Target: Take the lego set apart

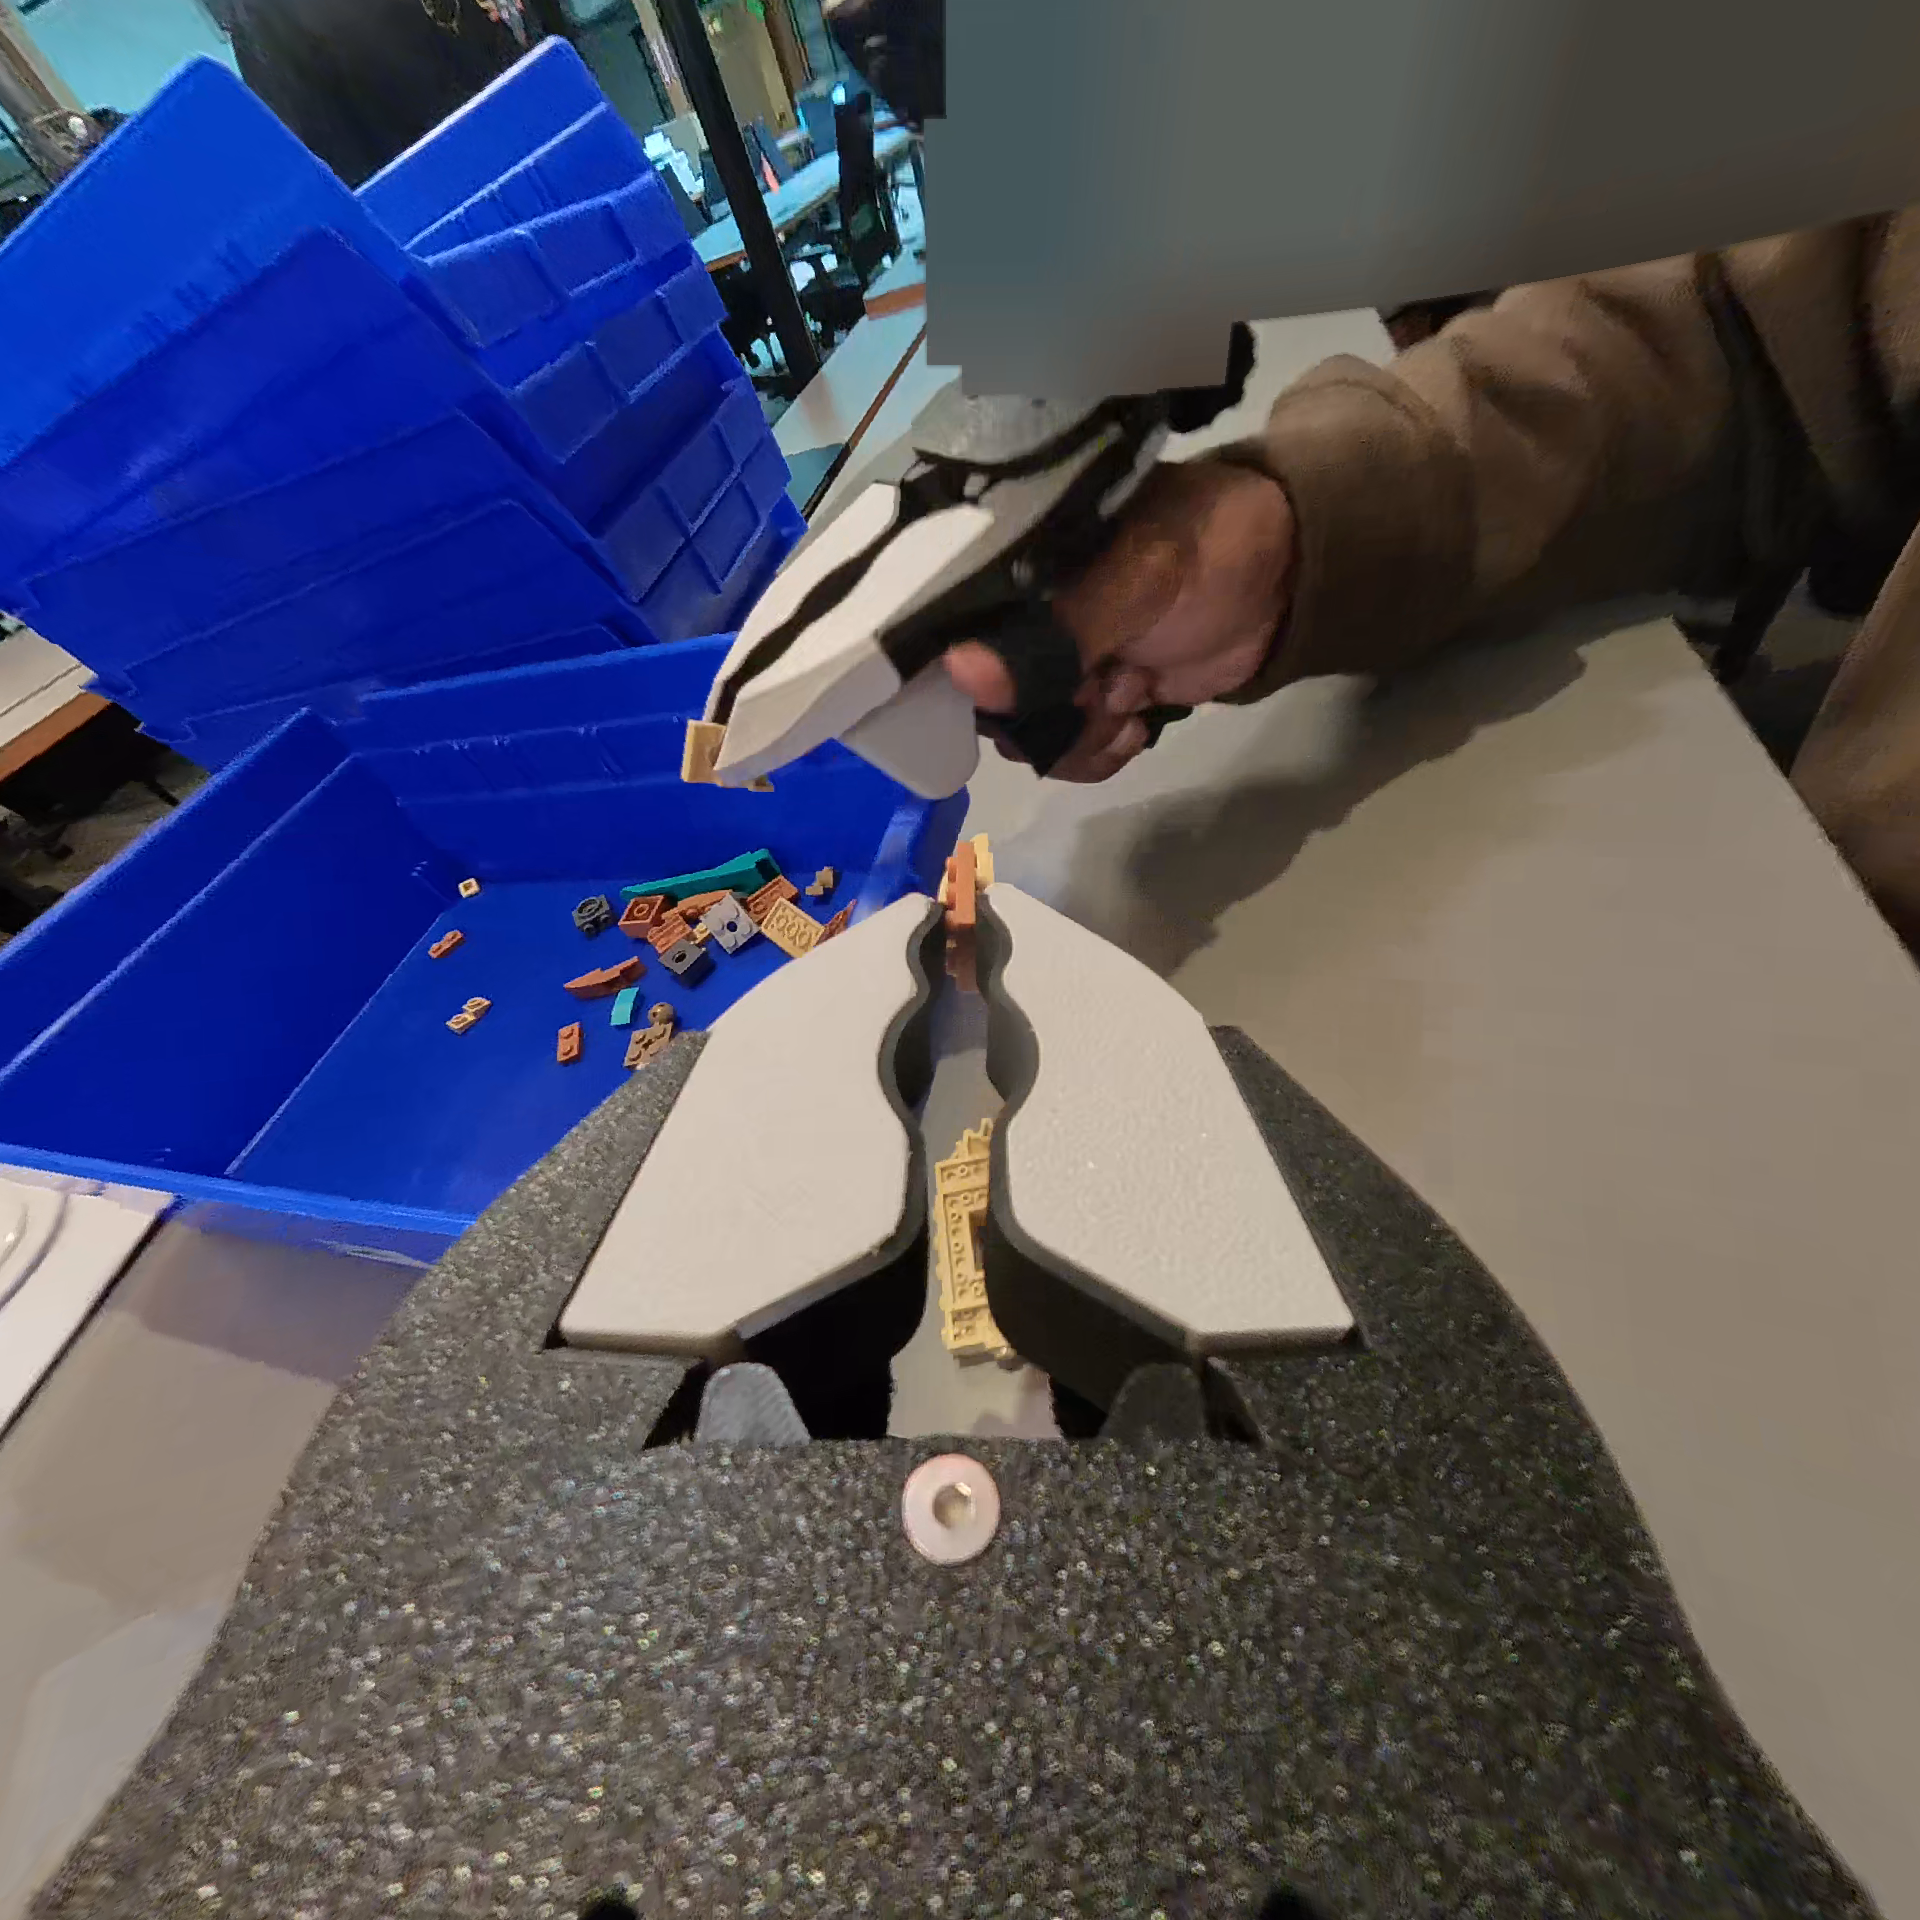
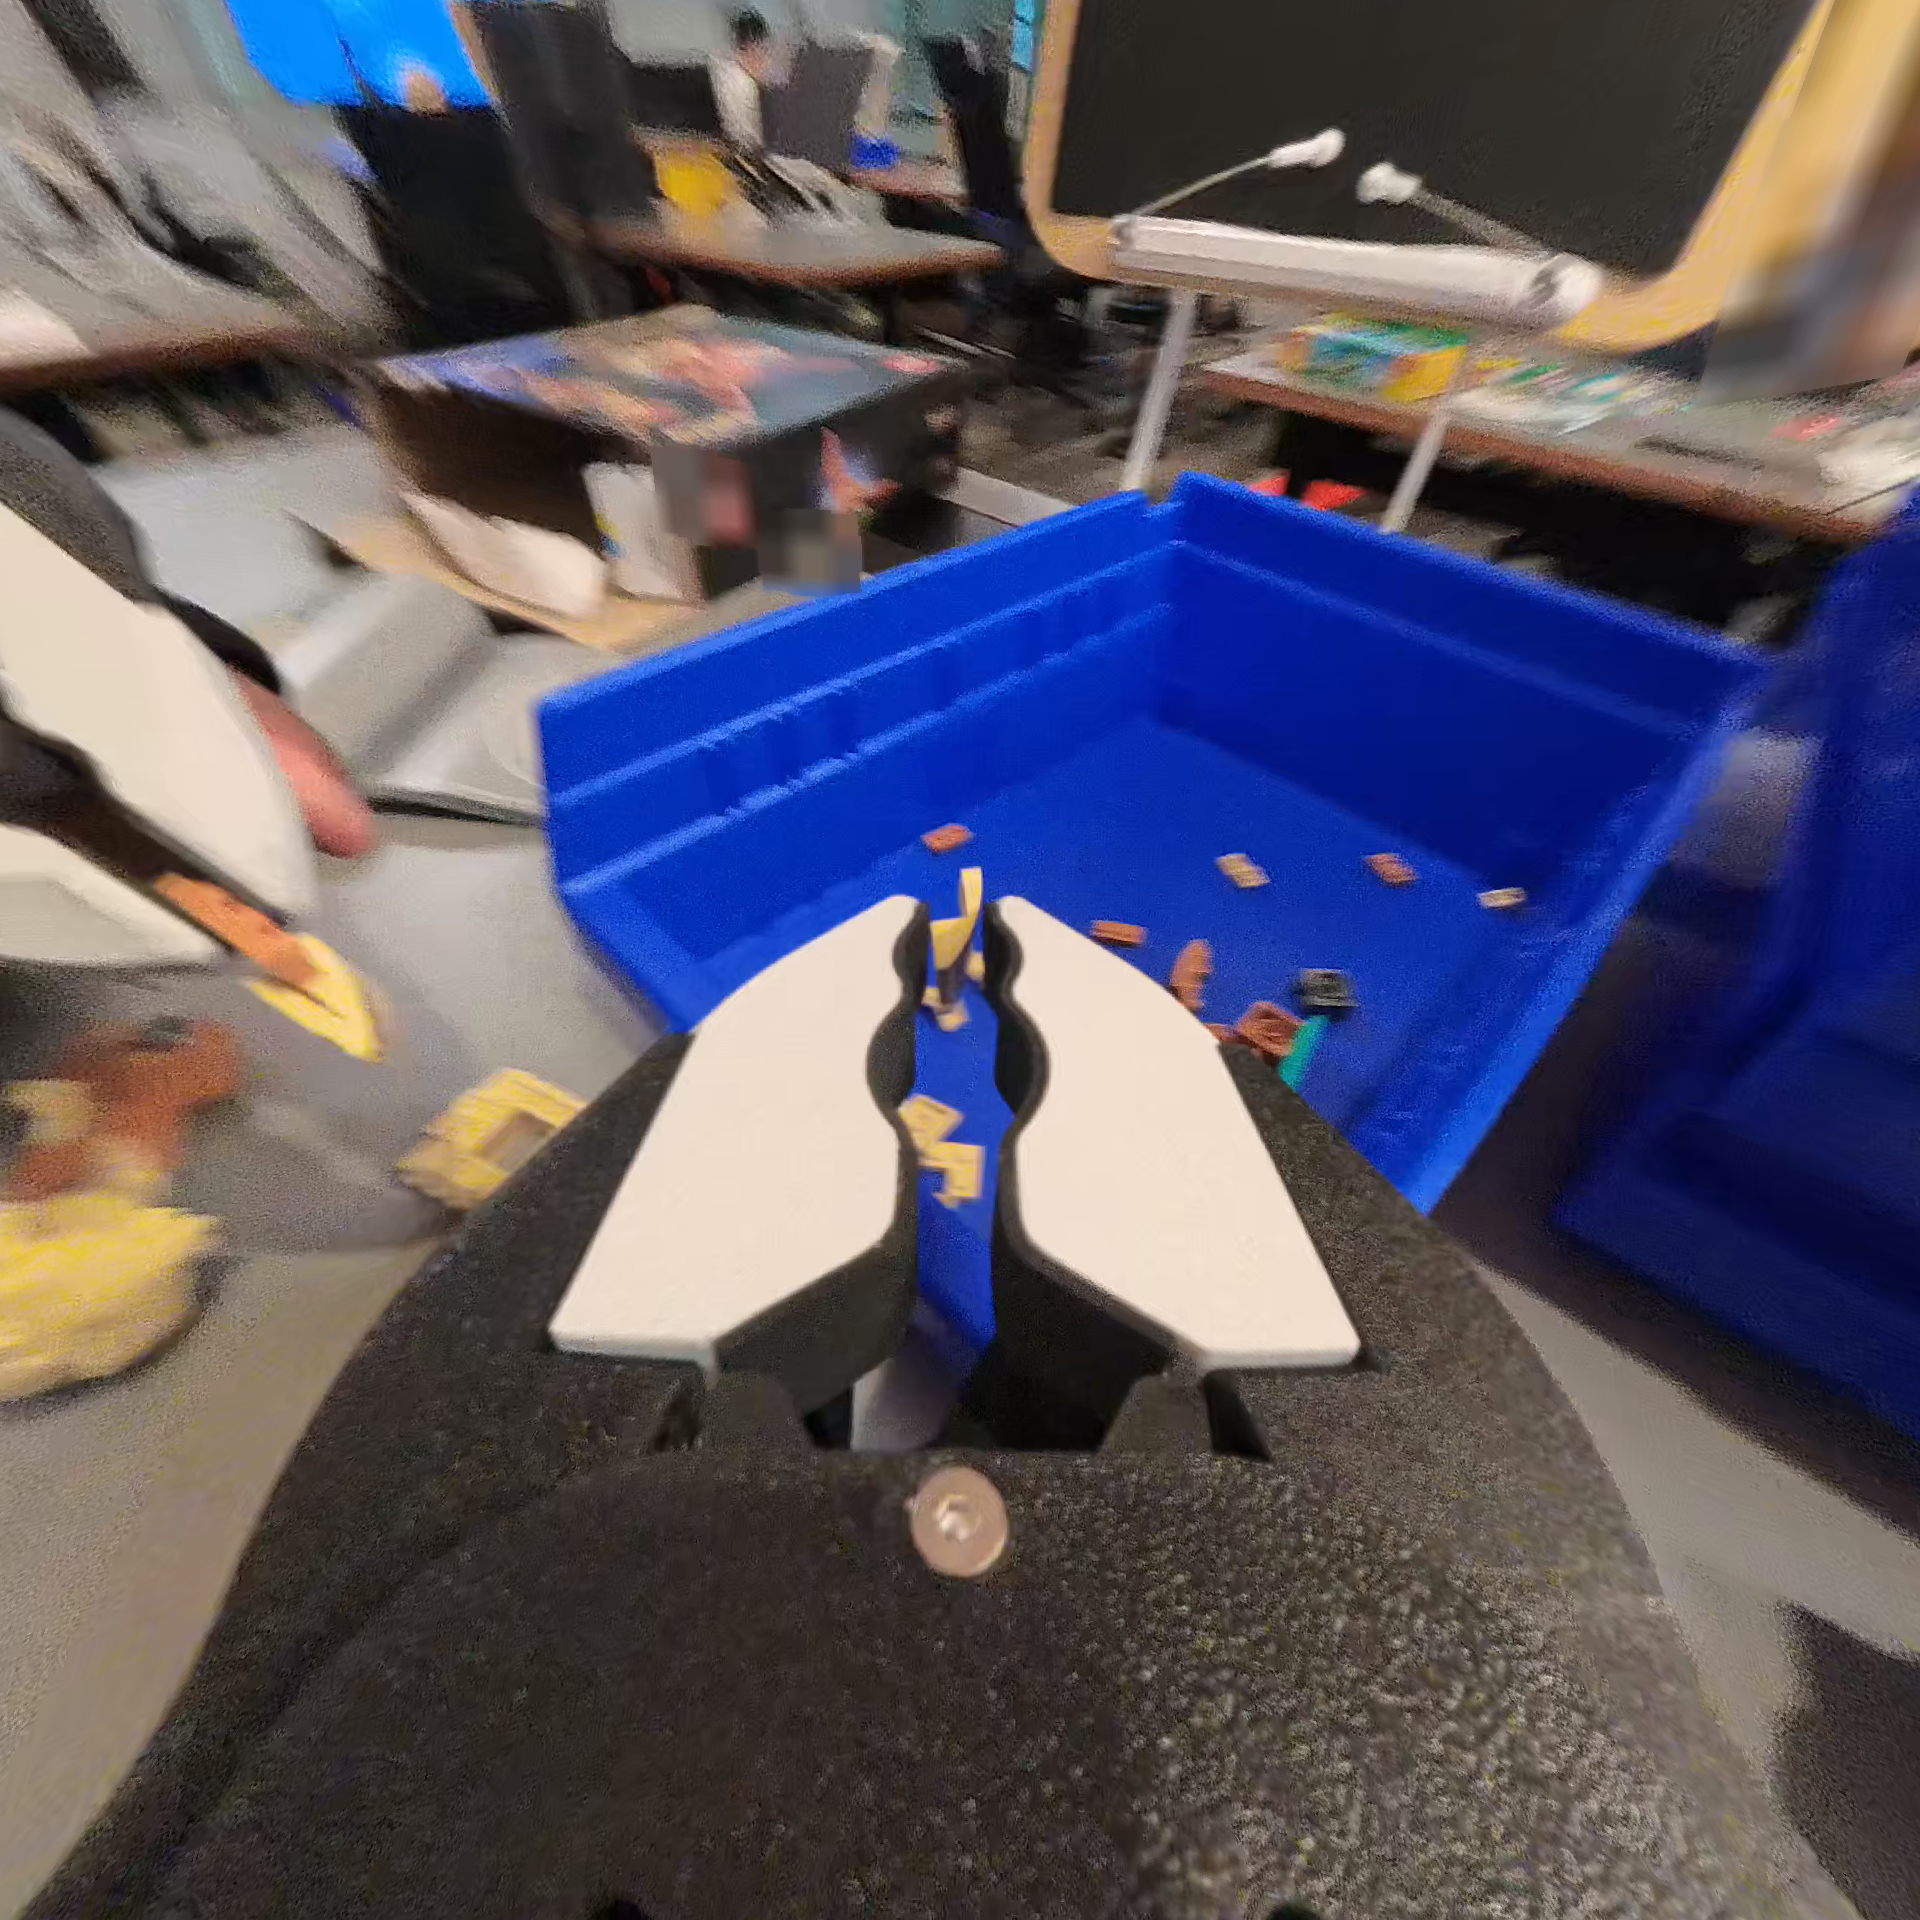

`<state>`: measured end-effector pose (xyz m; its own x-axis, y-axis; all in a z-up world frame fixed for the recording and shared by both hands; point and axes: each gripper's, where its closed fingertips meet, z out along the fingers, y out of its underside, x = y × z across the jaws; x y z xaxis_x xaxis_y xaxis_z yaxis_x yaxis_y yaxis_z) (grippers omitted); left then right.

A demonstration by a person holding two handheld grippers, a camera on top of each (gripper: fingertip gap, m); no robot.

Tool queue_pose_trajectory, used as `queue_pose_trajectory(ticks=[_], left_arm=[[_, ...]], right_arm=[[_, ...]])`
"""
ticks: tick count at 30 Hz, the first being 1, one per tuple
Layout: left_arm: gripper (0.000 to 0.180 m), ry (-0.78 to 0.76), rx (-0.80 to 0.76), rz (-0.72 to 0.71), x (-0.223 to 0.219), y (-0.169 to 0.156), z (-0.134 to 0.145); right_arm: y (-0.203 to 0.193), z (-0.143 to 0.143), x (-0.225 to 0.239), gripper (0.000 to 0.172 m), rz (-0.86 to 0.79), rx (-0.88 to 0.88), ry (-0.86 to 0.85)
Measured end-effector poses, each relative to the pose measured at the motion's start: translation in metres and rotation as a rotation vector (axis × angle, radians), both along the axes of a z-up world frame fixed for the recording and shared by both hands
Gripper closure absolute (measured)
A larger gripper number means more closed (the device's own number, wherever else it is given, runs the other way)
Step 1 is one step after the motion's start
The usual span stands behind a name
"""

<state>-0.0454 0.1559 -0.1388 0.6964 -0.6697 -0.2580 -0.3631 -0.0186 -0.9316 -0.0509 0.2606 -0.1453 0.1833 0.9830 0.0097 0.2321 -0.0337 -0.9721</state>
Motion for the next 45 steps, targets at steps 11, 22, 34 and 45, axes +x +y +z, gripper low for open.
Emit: queue_pose_trajectory(ticks=[11, 22, 34, 45], left_arm=[[0.176, -0.508, -0.086, 0.002, -0.017, 0.008, 0.027], [0.176, -0.558, -0.161, -0.118, 0.003, 0.001, 0.024], [0.174, -0.784, -0.41, -0.24, 0.011, -0.007, 0.024], [0.174, -0.846, -0.527, -0.262, 0.015, -0.01, 0.023]], right_arm=[[-0.073, 0.011, 0.001, 0.138, 0.376, 0.089, 0.035], [-0.106, 0.022, 0.009, 0.16, 0.555, -0.035, 0.128], [-0.111, 0.024, 0.019, 0.161, 0.58, 0.437, 0.157], [-0.112, 0.022, 0.022, 0.161, 0.561, 0.678, 0.154]])
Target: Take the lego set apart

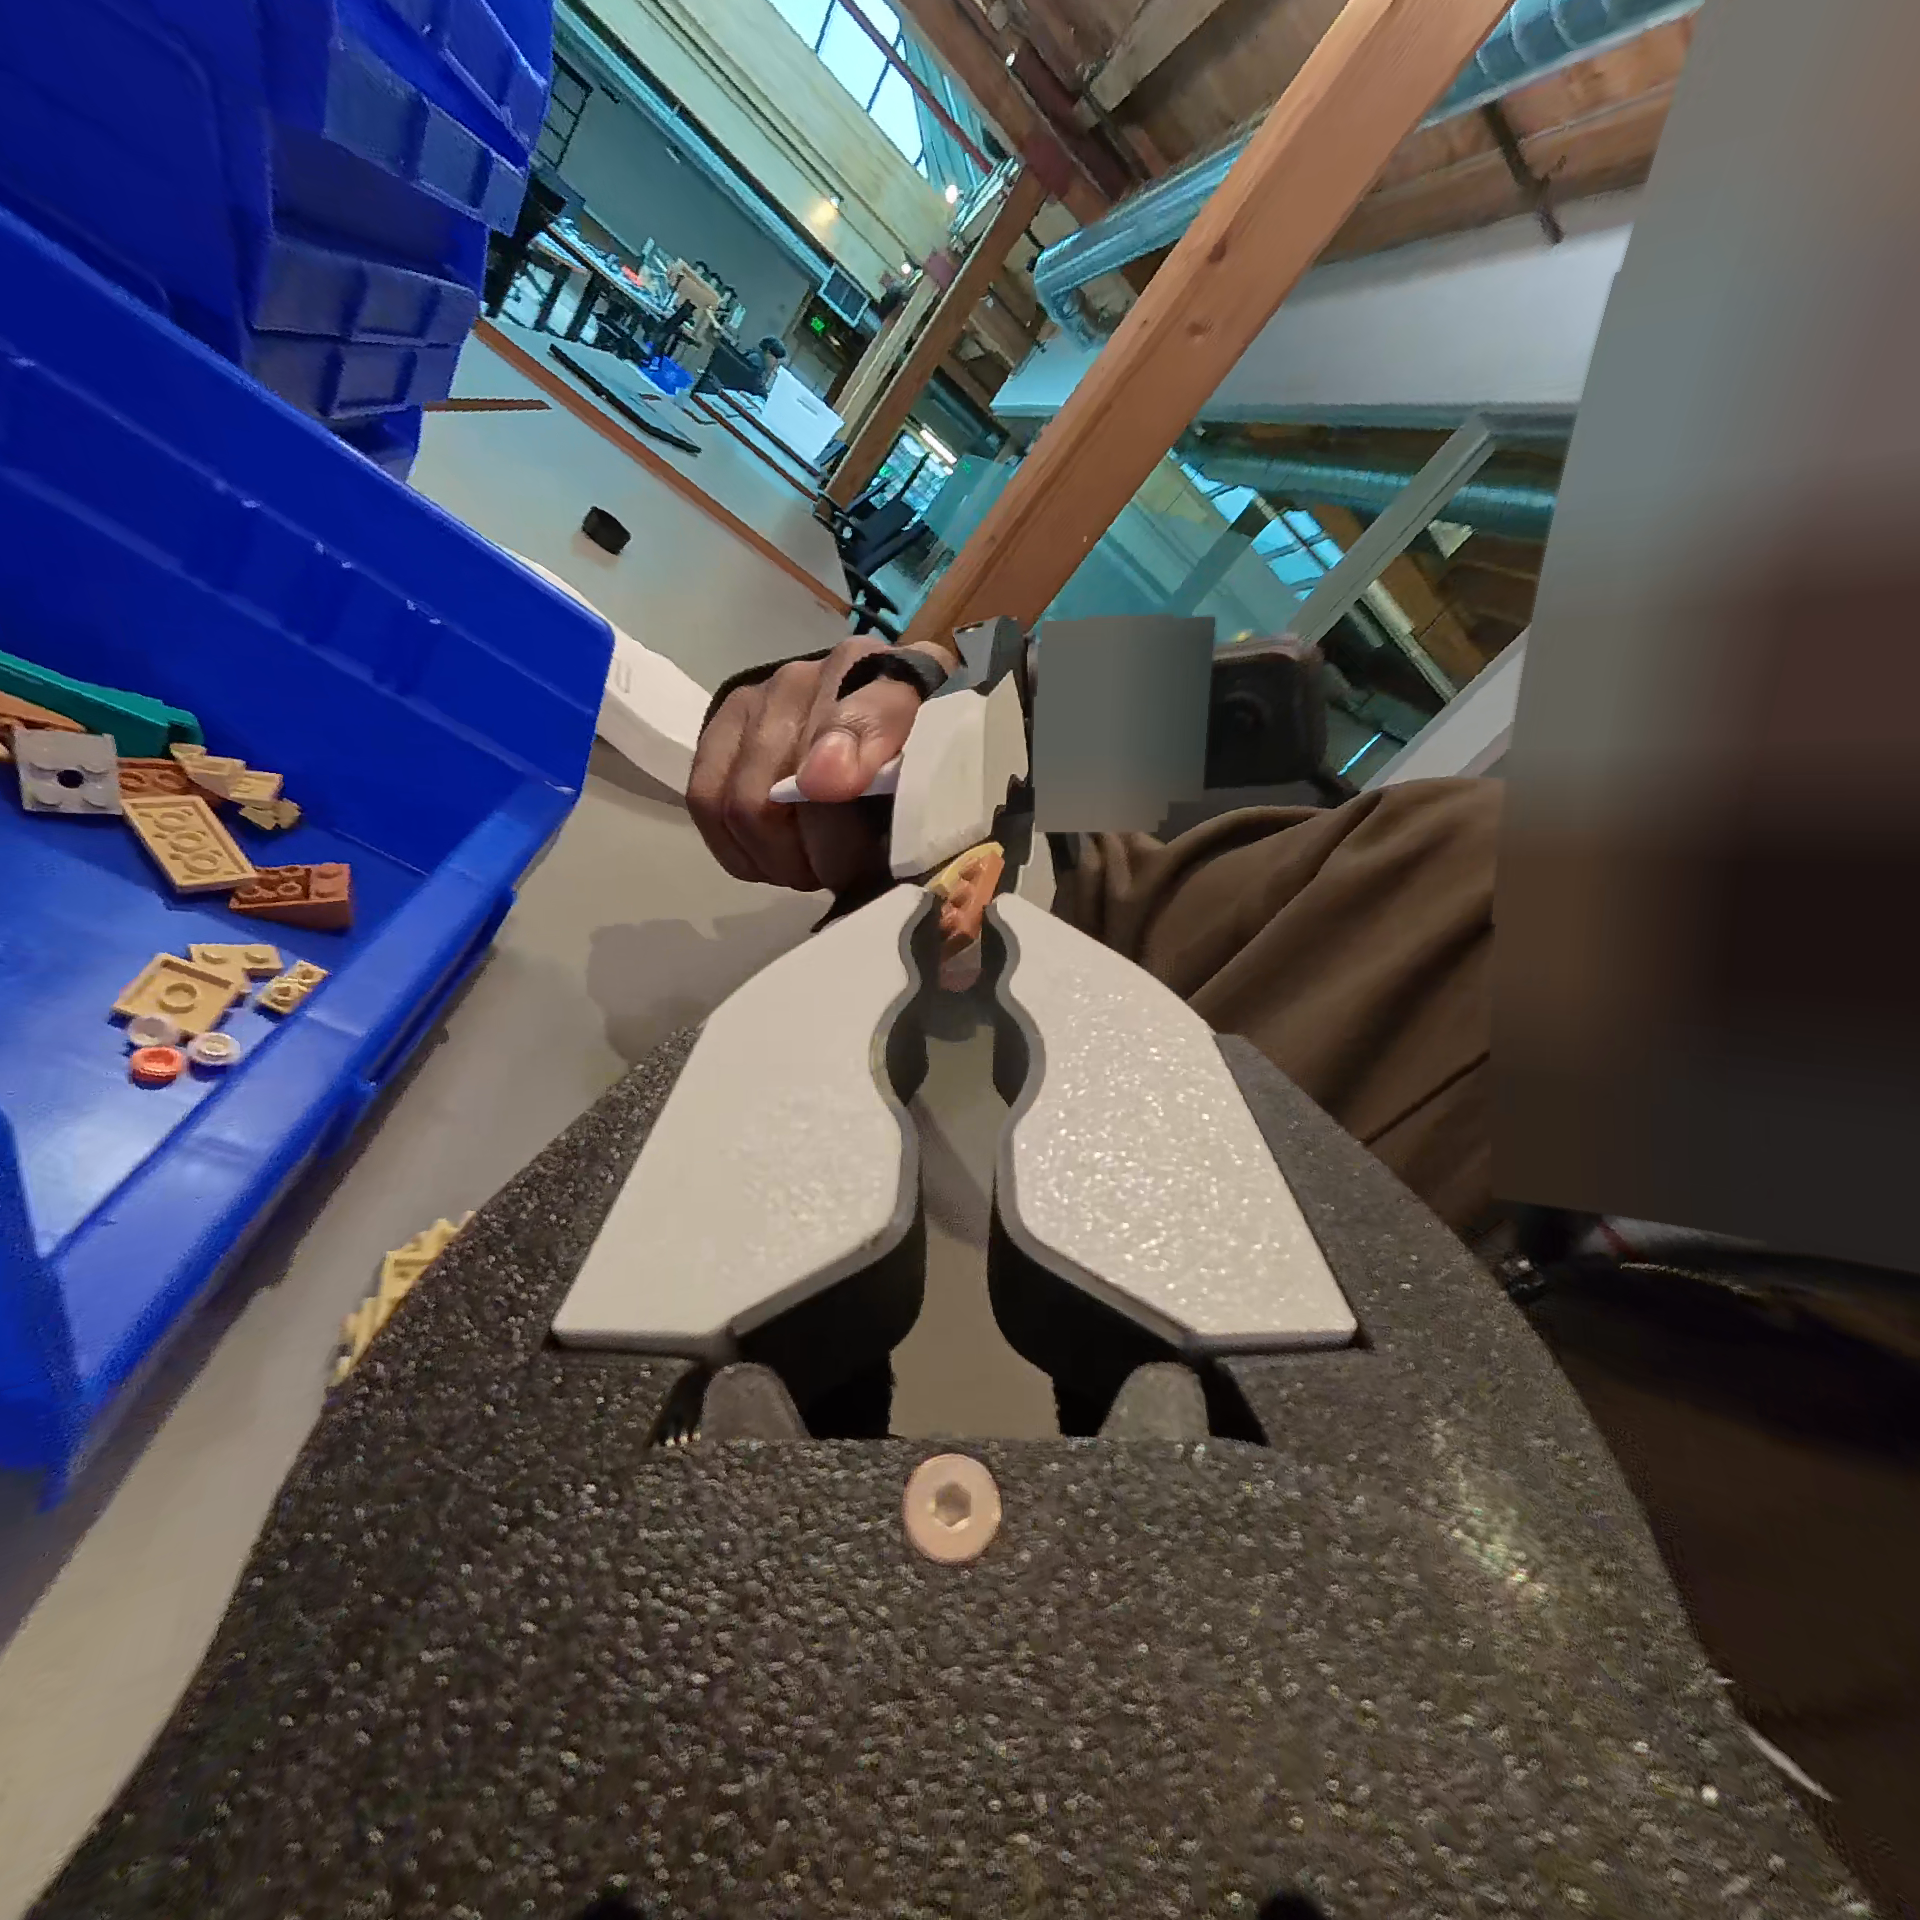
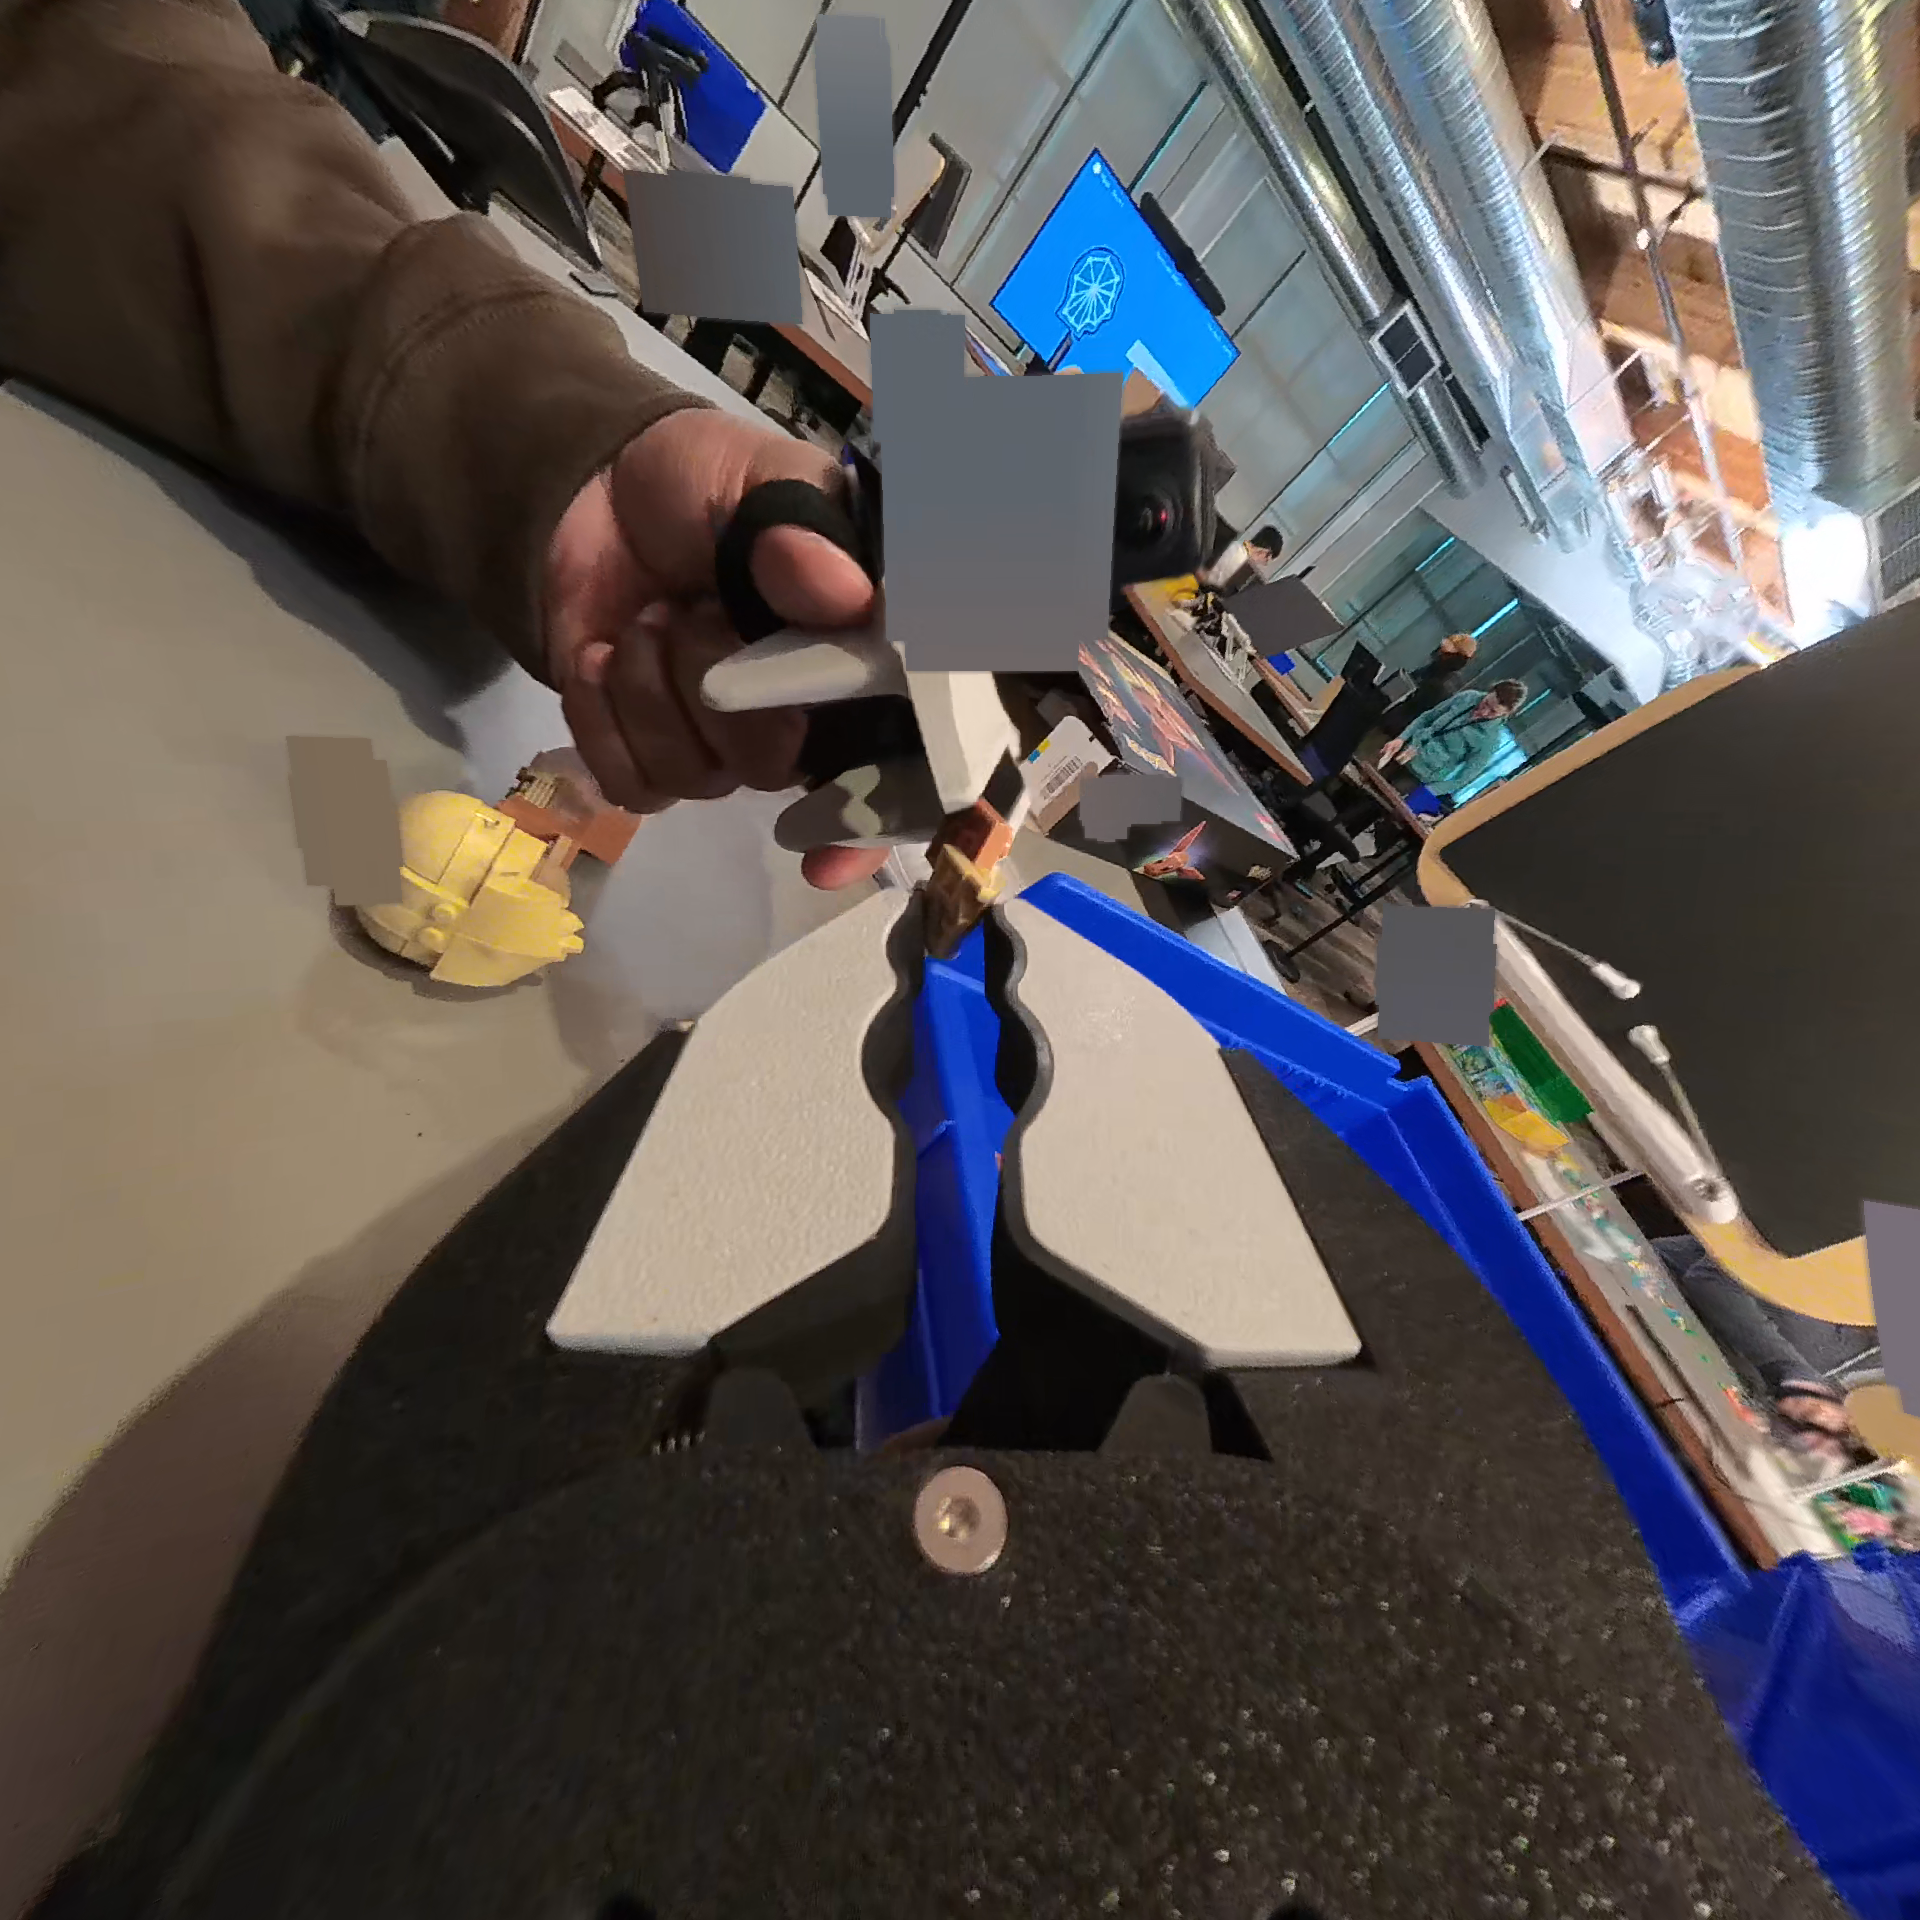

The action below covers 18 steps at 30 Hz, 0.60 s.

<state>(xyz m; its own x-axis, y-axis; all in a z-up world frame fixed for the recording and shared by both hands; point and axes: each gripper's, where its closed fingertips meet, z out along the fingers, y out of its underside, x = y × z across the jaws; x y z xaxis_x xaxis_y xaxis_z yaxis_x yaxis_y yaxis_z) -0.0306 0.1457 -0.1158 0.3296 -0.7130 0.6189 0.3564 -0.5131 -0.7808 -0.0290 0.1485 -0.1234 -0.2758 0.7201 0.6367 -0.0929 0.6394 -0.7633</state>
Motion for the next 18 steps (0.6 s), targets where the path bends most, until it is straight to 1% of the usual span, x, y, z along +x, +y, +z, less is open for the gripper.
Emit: queue_pose_trajectory(ticks=[2, 4, 6, 8, 9, 11, 14, 16, 18], left_arm=[[0.174, 0.119, 0.094, 0.031, 0.0, 0.0, -0.002], [0.174, 0.35, 0.263, 0.085, 0.0, -0.001, -0.006], [0.175, 0.566, 0.411, 0.156, -0.001, 0.001, -0.01], [0.175, 0.732, 0.509, 0.209, -0.002, 0.004, -0.014], [0.174, 0.783, 0.537, 0.225, -0.002, 0.005, -0.016], [0.174, 0.822, 0.543, 0.233, -0.002, 0.007, -0.02], [0.174, 0.799, 0.507, 0.213, 0.0, 0.007, -0.024], [0.176, 0.744, 0.434, 0.176, 0.0, 0.005, -0.026], [0.175, 0.654, 0.328, 0.129, 0.001, 0.003, -0.028]], right_arm=[[0.0, -0.001, 0.0, 0.161, 0.021, -0.094, -0.044], [0.0, -0.005, -0.001, 0.163, 0.058, -0.26, -0.131], [0.001, -0.009, -0.002, 0.163, 0.079, -0.389, -0.206], [0.002, -0.013, -0.003, 0.163, 0.089, -0.46, -0.265], [0.002, -0.014, -0.003, 0.163, 0.087, -0.472, -0.28], [0.003, -0.017, -0.003, 0.163, 0.079, -0.463, -0.297], [0.003, -0.02, -0.003, 0.163, 0.068, -0.435, -0.304], [0.002, -0.022, -0.003, 0.163, 0.068, -0.392, -0.294], [0.0, -0.023, -0.002, 0.163, 0.071, -0.32, -0.276]])
